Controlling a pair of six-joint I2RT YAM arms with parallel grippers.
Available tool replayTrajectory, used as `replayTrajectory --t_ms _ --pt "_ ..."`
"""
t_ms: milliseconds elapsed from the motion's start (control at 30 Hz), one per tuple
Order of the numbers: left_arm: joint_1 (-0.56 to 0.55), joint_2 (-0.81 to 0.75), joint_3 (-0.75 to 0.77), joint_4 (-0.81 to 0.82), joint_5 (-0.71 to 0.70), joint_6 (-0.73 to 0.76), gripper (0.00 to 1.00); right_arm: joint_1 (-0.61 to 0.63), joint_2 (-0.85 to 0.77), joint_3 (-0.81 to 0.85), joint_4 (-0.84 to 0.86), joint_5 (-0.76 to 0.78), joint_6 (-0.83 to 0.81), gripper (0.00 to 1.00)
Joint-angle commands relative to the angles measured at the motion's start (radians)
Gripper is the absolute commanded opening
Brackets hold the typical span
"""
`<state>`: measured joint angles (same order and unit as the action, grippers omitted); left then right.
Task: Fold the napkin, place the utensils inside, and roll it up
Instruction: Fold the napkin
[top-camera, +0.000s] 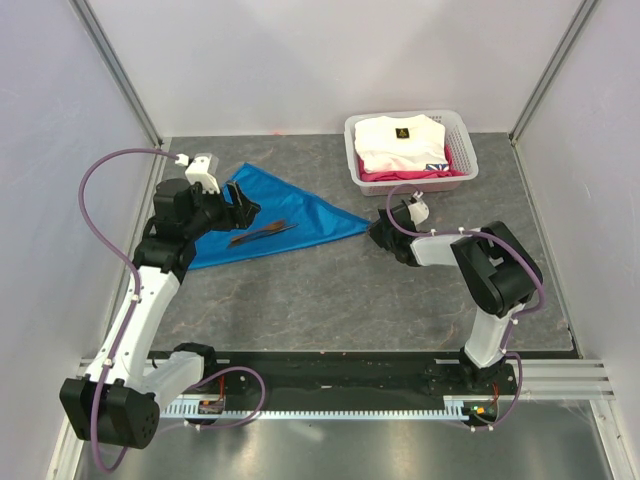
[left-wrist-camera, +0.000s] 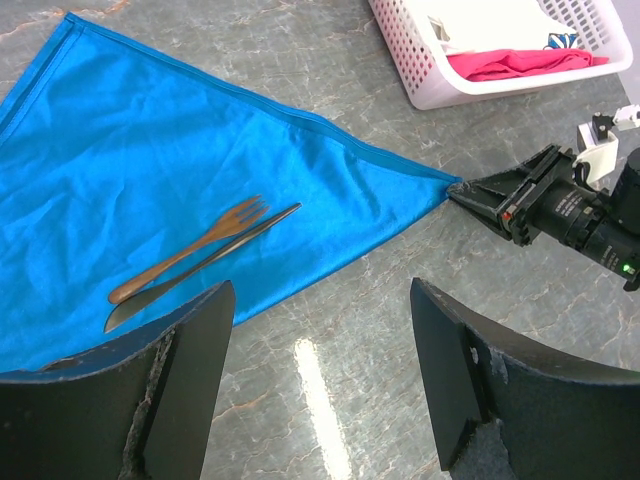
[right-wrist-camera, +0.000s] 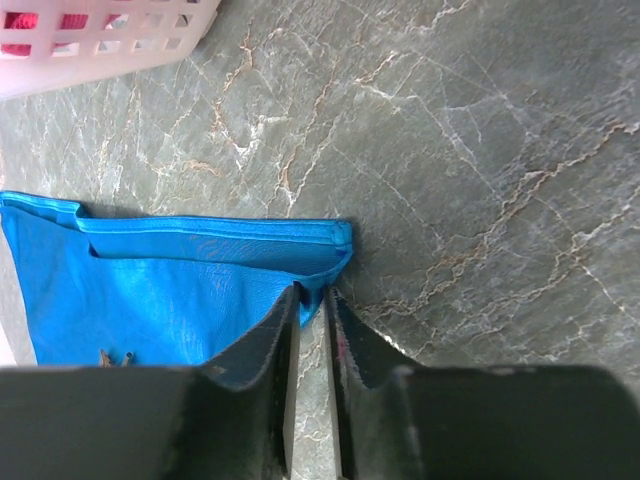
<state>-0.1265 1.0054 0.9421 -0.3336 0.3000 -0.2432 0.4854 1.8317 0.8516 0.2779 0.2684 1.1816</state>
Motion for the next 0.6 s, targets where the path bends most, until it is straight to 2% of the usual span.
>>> replayTrajectory --t_ms 0,33,133,567 --pt "-0.002 -0.022 -0.006 0.044 0.031 0.007 0.79 -0.007 0.060 0.000 -0.091 0.025 -0.030 0.17" --pt "-0.002 -0.022 -0.006 0.045 0.030 0.007 0.78 -0.007 0.063 0.003 -0.095 0.026 -0.033 0.10" --pt "-0.002 -0.014 -0.006 0.045 0.033 0.007 0.78 -0.007 0.063 0.020 -0.111 0.037 -0.049 0.00" --pt "-0.004 -0.013 -0.008 0.048 0.053 0.005 0.79 -0.005 -0.025 0.069 -0.209 0.147 -0.163 0.00"
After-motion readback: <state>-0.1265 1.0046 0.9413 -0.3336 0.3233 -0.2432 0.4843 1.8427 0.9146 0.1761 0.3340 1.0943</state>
